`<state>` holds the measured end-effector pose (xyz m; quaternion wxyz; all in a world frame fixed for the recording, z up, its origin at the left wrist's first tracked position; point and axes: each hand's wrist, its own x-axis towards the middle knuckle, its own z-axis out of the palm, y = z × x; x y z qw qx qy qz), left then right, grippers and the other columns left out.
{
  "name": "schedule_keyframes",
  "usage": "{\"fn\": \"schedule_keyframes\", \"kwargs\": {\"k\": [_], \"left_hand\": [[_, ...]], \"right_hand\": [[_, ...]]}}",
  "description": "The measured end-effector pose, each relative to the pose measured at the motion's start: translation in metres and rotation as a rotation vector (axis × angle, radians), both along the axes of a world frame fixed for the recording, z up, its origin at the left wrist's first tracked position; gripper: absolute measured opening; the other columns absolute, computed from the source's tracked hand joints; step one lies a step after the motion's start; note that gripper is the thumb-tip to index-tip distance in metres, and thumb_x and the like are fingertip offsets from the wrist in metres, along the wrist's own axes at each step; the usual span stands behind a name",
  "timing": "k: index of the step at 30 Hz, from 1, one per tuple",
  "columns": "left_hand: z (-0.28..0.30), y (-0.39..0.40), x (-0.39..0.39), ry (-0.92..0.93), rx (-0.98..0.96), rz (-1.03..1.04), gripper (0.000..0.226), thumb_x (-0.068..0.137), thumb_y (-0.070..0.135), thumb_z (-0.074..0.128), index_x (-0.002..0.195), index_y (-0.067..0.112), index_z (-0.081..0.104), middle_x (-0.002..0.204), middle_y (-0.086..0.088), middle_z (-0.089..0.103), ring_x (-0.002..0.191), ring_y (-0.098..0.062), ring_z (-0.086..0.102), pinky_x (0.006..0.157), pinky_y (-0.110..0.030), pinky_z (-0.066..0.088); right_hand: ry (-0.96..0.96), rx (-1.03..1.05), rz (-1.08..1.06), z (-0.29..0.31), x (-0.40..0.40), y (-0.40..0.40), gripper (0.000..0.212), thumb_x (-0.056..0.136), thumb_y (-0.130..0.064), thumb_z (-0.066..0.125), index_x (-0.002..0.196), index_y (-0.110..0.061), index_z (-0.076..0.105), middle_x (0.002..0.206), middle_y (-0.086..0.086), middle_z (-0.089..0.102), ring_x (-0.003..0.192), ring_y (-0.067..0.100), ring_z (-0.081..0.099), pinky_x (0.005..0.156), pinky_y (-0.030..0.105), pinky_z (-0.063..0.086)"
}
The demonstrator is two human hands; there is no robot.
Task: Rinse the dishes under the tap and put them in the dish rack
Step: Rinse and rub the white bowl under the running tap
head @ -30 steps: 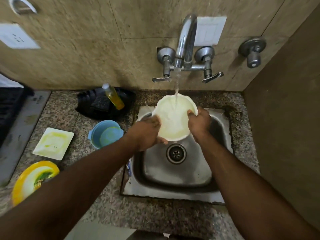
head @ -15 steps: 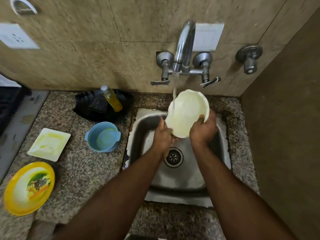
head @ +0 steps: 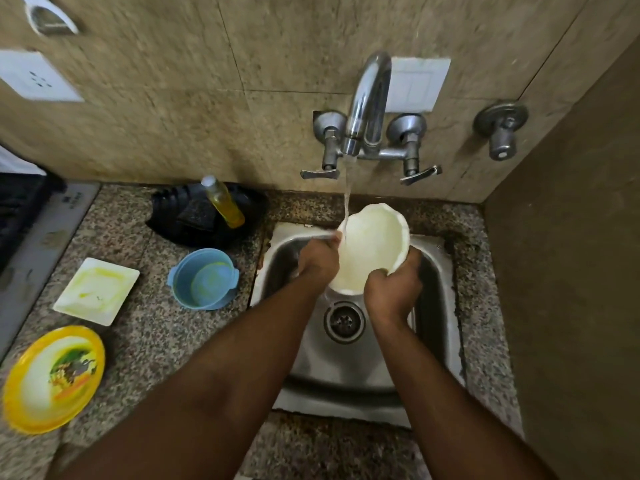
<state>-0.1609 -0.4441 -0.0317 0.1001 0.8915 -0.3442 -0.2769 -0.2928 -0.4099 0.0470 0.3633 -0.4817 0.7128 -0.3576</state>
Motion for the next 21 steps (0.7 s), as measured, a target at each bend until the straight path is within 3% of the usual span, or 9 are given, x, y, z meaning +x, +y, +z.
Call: {"fn": "schedule_keyframes", "kwargs": {"k": [1, 3, 6, 8, 10, 12, 15, 19, 21], "left_hand": [[-0.009, 0.002, -0.002, 0.096, -0.056, 0.033, 0.051, 0.109, 0.043, 0.039, 0.127, 0.003, 0.066, 0.122, -0.021, 0.070, 0.114, -0.036, 0.067, 0.098, -0.045, 0.055], [-0.015, 0.014, -0.007, 0.481, -0.250, 0.224, 0.038, 0.099, 0.028, 0.057, 0.124, 0.001, 0.065, 0.120, -0.020, 0.071, 0.113, -0.039, 0.068, 0.097, -0.050, 0.057], [-0.024, 0.030, -0.012, 1.017, -0.481, 0.399, 0.051, 0.075, 0.002, 0.058, 0.126, 0.004, 0.064, 0.120, -0.019, 0.072, 0.111, -0.041, 0.070, 0.094, -0.055, 0.058], [-0.023, 0.028, -0.014, 0.977, -0.540, 0.416, 0.056, 0.074, -0.001, 0.056, 0.128, 0.010, 0.064, 0.120, -0.014, 0.073, 0.108, -0.034, 0.071, 0.092, -0.052, 0.060], [-0.011, 0.022, -0.012, 0.701, -0.535, 0.399, 0.048, 0.076, 0.013, 0.059, 0.124, 0.013, 0.067, 0.112, -0.010, 0.074, 0.103, -0.030, 0.071, 0.091, -0.051, 0.060], [0.004, 0.014, -0.008, 0.487, -0.427, 0.346, 0.040, 0.079, 0.024, 0.061, 0.115, 0.009, 0.071, 0.107, -0.015, 0.075, 0.102, -0.035, 0.071, 0.091, -0.051, 0.060], [0.019, 0.007, 0.004, 0.297, -0.250, 0.226, 0.048, 0.083, 0.035, 0.068, 0.117, 0.003, 0.071, 0.116, -0.020, 0.073, 0.109, -0.038, 0.069, 0.094, -0.048, 0.058], [0.022, 0.011, 0.011, 0.533, -0.149, 0.368, 0.053, 0.082, 0.061, 0.074, 0.109, 0.016, 0.071, 0.100, -0.011, 0.075, 0.088, -0.033, 0.074, 0.063, -0.046, 0.065], [0.023, 0.016, 0.015, 0.713, -0.136, 0.437, 0.042, 0.088, 0.054, 0.073, 0.111, 0.019, 0.069, 0.105, -0.009, 0.074, 0.092, -0.032, 0.072, 0.068, -0.047, 0.064]], "right_hand": [[-0.014, -0.001, -0.040, 0.000, -0.002, -0.005, 0.060, 0.077, 0.002, 0.059, 0.135, -0.016, 0.055, 0.124, 0.011, 0.067, 0.111, 0.034, 0.065, 0.086, 0.037, 0.056], [-0.016, -0.011, -0.087, 0.001, -0.006, -0.015, 0.057, 0.077, 0.003, 0.055, 0.132, -0.014, 0.059, 0.124, 0.012, 0.068, 0.112, 0.035, 0.065, 0.087, 0.039, 0.058], [-0.004, -0.009, -0.088, 0.002, -0.009, -0.023, 0.055, 0.078, 0.003, 0.054, 0.130, -0.013, 0.059, 0.123, 0.014, 0.068, 0.111, 0.037, 0.065, 0.085, 0.042, 0.059], [-0.001, -0.017, -0.049, 0.001, -0.007, -0.023, 0.057, 0.077, 0.002, 0.054, 0.132, -0.014, 0.057, 0.124, 0.015, 0.067, 0.112, 0.037, 0.065, 0.086, 0.041, 0.058], [0.019, -0.031, 0.023, 0.000, -0.004, -0.017, 0.061, 0.078, 0.001, 0.056, 0.136, -0.016, 0.052, 0.128, 0.014, 0.064, 0.115, 0.035, 0.063, 0.087, 0.038, 0.056], [0.023, -0.019, 0.060, -0.001, -0.003, -0.011, 0.061, 0.079, 0.000, 0.060, 0.136, -0.017, 0.051, 0.130, 0.012, 0.063, 0.116, 0.033, 0.062, 0.087, 0.037, 0.056], [-0.005, 0.032, 0.051, -0.003, -0.013, -0.012, 0.057, 0.078, 0.000, 0.064, 0.131, -0.015, 0.055, 0.123, 0.011, 0.067, 0.111, 0.033, 0.065, 0.079, 0.031, 0.054], [0.018, 0.038, 0.125, -0.001, -0.026, -0.023, 0.053, 0.079, -0.006, 0.069, 0.129, -0.018, 0.060, 0.117, 0.007, 0.069, 0.104, 0.028, 0.065, 0.076, 0.028, 0.050], [0.033, 0.070, 0.181, -0.005, -0.024, -0.031, 0.045, 0.080, -0.016, 0.071, 0.124, -0.020, 0.063, 0.112, 0.005, 0.071, 0.100, 0.026, 0.066, 0.079, 0.035, 0.057]]}}
